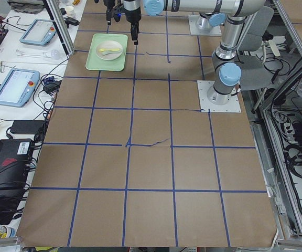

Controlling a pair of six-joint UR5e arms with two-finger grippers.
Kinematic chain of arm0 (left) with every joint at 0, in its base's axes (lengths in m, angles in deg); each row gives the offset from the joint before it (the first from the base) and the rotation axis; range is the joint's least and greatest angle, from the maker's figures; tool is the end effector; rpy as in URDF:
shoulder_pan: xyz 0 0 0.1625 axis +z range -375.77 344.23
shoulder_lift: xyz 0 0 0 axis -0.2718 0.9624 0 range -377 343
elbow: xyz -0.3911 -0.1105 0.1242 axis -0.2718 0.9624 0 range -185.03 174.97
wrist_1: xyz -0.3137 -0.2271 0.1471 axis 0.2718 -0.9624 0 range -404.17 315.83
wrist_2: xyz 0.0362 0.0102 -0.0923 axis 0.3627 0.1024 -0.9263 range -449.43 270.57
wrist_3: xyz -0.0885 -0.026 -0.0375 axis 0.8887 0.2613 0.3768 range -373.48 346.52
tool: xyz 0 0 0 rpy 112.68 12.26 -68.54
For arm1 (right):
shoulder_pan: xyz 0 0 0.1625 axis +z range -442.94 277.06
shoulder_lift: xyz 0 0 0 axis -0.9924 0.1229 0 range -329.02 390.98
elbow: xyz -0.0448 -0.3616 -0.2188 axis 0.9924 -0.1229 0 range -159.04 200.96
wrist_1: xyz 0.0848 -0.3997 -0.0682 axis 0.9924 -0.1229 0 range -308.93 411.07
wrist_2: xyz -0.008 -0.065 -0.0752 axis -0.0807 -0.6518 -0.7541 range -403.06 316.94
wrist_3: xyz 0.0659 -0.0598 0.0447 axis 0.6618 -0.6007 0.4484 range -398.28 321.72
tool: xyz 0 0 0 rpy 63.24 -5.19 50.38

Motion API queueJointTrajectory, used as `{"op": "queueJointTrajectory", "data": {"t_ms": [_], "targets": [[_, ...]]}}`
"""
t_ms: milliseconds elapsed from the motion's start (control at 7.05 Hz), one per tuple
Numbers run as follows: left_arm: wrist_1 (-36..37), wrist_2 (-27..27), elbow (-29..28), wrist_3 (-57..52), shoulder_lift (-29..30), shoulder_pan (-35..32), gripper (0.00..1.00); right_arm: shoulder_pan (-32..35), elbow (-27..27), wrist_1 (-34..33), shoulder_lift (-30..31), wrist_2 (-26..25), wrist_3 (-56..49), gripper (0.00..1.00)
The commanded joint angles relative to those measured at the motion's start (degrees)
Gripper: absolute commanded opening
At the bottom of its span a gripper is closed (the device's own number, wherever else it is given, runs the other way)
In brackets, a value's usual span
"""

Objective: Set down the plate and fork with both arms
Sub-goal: 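Open the left gripper and lift it away from the plate, then reach the right gripper over the plate and grasp the yellow fork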

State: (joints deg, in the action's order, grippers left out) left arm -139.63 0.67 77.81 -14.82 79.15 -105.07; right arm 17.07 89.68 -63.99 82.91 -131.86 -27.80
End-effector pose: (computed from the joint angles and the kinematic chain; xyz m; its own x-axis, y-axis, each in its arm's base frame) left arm -0.1267 -0.5309 0.4850 -0.9999 0.0111 0.0001 0.0111 0.9969 0.0777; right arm 0.2638 -0.7156 0.2996 -0.9989 0.0034 -0.0466 0.0098 0.9904 -0.1377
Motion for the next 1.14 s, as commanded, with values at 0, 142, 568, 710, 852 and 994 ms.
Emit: {"op": "queueJointTrajectory", "data": {"t_ms": [0, 142, 568, 710, 852, 994], "targets": [[0.2, -0.2, 2.8, 0.0, -1.3, 0.1, 1.0, 3.1, -0.2, -6.5, -6.6, -2.4, 0.7, 0.68], [1.9, 0.4, 5.8, -0.9, -2.4, 0.3, 1.0, 4.1, -0.7, -9.2, -8.6, -2.8, 0.7, 0.66], [7.9, 0.8, 9.7, -0.9, -3.9, 0.3, 1.0, 5.3, -1.7, -9.1, -10.2, -2.8, 0.1, 0.58], [7.7, 0.7, 10.1, -0.9, -3.7, 0.0, 1.0, 5.3, -1.4, -8.5, -10.2, -3.4, -0.3, 0.58], [8.1, 0.5, 11.2, -0.9, -4.0, 0.2, 1.0, 5.3, -1.4, -8.5, -10.2, -3.9, 0.0, 0.58], [8.2, 0.5, 11.3, -0.9, -4.1, 0.4, 1.0, 5.3, -1.4, -8.4, -10.4, -3.9, -0.1, 0.58]]}}
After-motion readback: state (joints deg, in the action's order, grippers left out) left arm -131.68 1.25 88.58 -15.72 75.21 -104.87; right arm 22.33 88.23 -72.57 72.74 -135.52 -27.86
